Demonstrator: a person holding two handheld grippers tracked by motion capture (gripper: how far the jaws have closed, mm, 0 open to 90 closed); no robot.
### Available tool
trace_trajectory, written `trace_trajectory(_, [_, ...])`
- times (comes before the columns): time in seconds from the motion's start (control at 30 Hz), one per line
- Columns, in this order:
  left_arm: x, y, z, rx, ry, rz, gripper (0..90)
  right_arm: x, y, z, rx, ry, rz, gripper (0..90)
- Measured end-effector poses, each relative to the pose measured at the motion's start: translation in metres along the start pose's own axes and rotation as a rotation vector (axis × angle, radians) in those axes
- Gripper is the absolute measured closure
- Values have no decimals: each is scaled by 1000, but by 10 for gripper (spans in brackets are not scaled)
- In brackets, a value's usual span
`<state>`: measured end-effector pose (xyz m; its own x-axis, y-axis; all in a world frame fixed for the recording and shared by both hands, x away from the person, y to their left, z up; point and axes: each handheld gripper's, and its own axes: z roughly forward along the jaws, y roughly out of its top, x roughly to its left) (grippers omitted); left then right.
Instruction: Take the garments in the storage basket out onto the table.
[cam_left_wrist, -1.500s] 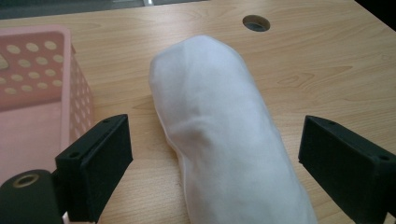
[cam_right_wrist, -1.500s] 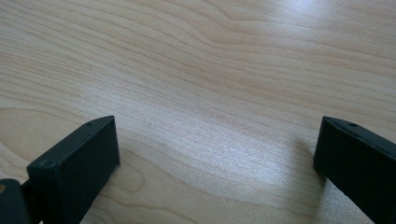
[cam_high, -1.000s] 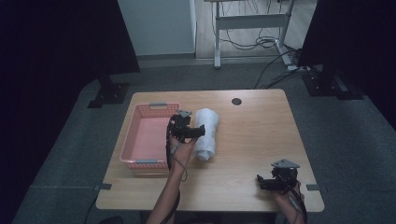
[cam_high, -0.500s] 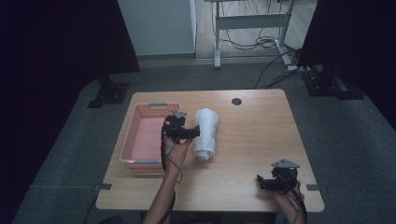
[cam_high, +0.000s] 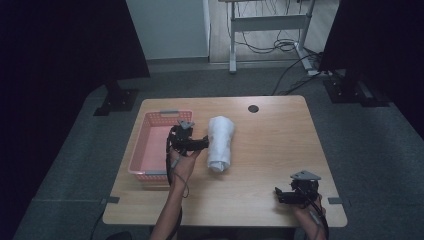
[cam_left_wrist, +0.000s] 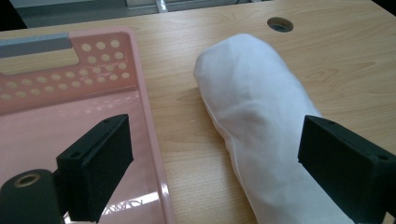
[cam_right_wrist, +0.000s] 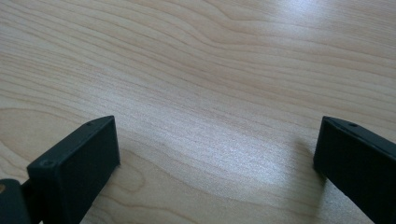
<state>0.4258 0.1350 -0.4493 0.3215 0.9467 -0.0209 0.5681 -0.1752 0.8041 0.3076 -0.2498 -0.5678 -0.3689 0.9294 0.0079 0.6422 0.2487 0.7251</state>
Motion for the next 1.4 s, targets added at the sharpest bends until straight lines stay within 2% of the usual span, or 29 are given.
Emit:
trace_trajectory(0.33, [5, -3, -5, -8, -9, -3, 99, 0, 0, 0, 0, 0, 0, 2])
trace_trajectory(0.53, [6, -5, -8, -11, -12, 9, 99, 0, 0, 0, -1, 0, 0, 2])
trace_trajectory(1.4, [29, -23, -27, -23, -14, 17, 99, 0, 0, 0, -1, 0, 1, 2])
